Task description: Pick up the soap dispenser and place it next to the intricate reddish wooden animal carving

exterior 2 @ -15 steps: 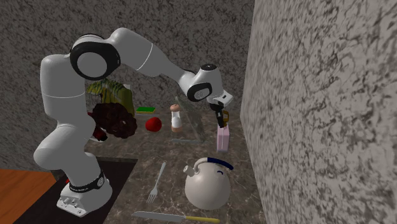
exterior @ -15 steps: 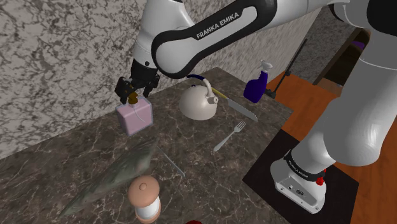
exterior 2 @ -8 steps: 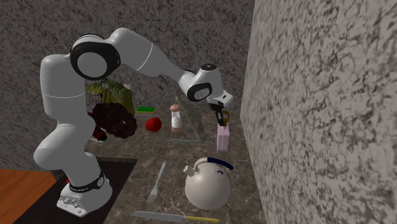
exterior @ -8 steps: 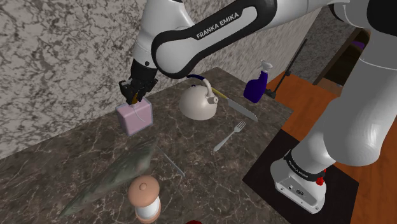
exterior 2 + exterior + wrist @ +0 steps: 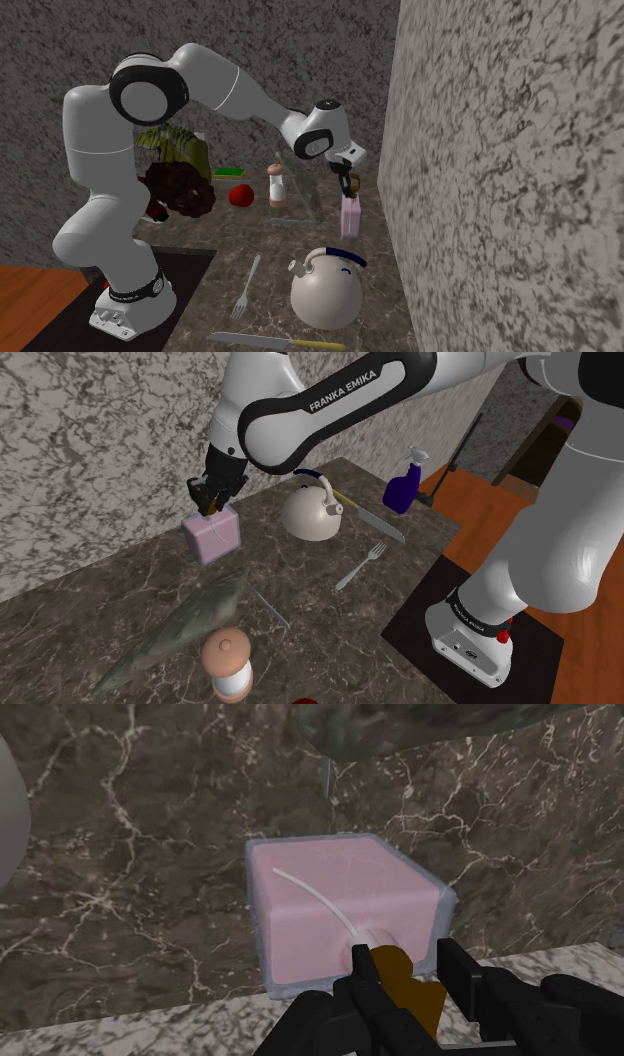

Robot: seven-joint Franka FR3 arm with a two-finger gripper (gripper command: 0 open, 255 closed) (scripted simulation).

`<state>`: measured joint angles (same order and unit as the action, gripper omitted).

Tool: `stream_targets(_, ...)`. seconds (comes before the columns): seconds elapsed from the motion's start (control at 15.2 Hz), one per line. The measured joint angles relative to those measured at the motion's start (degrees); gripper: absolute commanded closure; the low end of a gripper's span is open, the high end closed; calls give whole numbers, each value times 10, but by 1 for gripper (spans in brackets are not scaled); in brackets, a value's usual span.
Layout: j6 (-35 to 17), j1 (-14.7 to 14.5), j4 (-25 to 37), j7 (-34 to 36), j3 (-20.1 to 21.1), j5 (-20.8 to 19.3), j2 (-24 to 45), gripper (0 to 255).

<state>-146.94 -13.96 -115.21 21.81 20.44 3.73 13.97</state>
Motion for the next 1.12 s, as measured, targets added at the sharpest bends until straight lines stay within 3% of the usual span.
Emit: stream_targets(1.12, 117, 7, 64, 0, 5, 16, -55, 255)
